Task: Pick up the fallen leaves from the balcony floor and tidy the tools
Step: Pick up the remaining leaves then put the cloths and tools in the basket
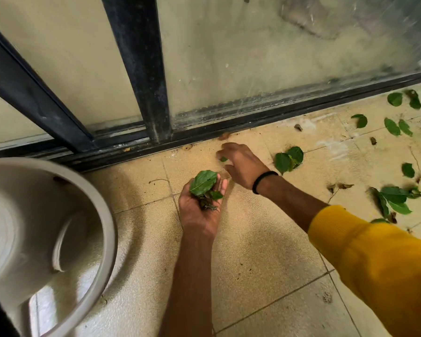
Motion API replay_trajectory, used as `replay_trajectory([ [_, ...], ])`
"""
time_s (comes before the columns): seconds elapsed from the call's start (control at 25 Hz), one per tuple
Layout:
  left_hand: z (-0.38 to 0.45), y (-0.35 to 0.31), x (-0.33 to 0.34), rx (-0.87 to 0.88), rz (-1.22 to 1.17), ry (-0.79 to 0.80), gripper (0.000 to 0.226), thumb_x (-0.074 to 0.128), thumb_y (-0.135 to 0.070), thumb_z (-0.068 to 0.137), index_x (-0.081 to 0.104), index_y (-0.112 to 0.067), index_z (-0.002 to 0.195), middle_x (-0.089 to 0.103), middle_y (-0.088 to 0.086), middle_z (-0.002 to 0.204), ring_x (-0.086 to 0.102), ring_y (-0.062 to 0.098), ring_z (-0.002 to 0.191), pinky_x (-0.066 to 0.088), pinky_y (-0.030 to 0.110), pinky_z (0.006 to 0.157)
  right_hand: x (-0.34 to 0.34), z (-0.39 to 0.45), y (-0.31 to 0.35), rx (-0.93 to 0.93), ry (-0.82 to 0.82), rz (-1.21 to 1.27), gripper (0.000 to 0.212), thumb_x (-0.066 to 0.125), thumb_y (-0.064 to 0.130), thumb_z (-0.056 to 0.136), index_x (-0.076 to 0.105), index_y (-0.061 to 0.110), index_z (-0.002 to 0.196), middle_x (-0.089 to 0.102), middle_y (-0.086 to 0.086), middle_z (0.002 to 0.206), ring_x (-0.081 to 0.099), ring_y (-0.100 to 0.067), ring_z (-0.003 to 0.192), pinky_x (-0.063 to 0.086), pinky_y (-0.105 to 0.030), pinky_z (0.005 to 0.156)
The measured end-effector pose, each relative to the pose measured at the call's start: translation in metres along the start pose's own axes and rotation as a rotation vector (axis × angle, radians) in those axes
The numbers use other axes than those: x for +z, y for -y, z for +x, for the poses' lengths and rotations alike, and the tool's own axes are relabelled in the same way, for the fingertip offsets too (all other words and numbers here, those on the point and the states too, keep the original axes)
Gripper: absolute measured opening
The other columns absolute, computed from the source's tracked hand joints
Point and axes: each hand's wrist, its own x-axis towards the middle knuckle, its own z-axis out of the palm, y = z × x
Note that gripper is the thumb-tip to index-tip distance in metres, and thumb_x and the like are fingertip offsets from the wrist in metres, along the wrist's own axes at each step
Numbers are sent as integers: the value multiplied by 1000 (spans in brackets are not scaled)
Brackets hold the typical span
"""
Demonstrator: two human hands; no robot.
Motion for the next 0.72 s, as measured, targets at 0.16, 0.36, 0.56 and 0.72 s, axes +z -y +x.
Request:
replay_trajectory([
  [0.16, 2, -6, -8, 38, 1, -12, 39, 46, -22, 103, 56, 7, 127, 67, 30, 116, 69, 37, 101, 54, 52, 99, 17, -3, -1, -141, -109, -269, 47, 56, -18, 81, 66, 9, 119, 59, -12, 122, 51, -29, 107, 55, -40, 80],
  [0.36, 5, -2, -8, 32, 2, -16, 40, 46, -22, 103, 56, 8, 127, 67, 31, 116, 71, 35, 96, 55, 51, 98, 7, -3, -13, 91, -211, -31, 33, 54, -13, 83, 69, 12, 97, 67, -7, 93, 62, -24, 85, 54, -32, 70],
  [0.56, 6, 13, -5, 14, 31, -22, 41, 46, -23, 103, 56, 6, 129, 65, 29, 122, 70, 36, 101, 54, 49, 99, -53, -30, 1, 297, -20, 583, 8, 79, 8, 82, 74, 14, 86, 73, 5, 79, 69, -7, 74, 56, -23, 69],
  [0.72, 2, 27, 0, -16, 52, 20, 42, 50, -24, 102, 58, 6, 130, 64, 29, 125, 69, 35, 105, 57, 42, 95, -73, -76, 37, 123, 211, 590, 10, 76, 12, 86, 75, 15, 95, 76, 3, 91, 73, -7, 83, 60, -22, 77],
])
